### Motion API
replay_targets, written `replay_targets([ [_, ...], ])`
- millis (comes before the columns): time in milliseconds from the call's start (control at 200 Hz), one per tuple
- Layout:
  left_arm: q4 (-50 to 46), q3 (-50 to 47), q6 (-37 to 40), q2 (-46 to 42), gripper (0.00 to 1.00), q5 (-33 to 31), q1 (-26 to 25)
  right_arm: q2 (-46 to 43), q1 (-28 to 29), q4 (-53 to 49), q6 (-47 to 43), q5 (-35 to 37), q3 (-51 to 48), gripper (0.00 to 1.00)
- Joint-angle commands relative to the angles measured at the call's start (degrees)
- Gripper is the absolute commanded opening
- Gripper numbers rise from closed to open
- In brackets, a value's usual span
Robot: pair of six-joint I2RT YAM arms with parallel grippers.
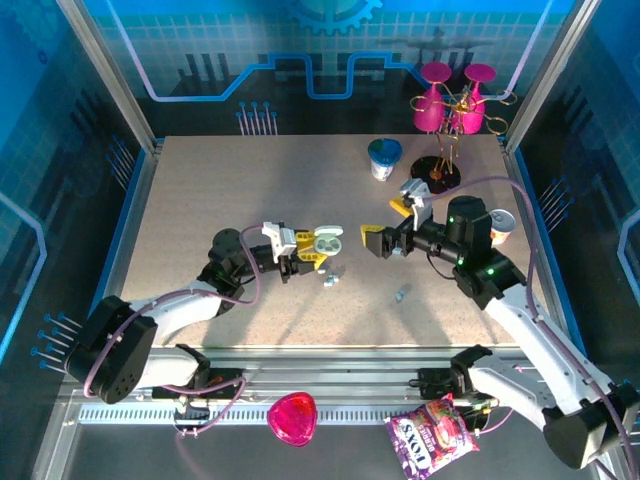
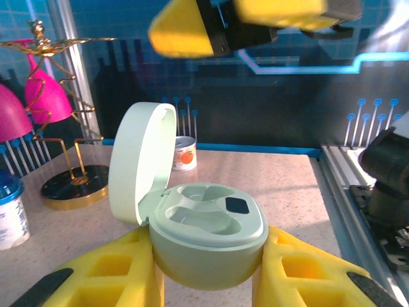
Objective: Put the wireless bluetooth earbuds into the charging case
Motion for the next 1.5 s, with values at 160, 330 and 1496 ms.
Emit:
replay_targets([
  [160, 1.3, -2.7, 3.2, -2.5, 0.26, -3.8, 1.2, 5.2, -2.1, 2.0, 15.5, 12.6, -4.6, 0.94],
  [330, 3.8, -3.6, 2.0, -2.3, 0.25, -3.0, 2.5, 11.0, -0.8, 0.2, 23.2, 16.6, -7.9, 0.85],
  [1496, 1.1, -2.7, -0.8, -11.2, 0.25, -1.5, 2.6, 43.9, 18.5, 0.2, 32.1, 11.7, 4.2, 0.34],
])
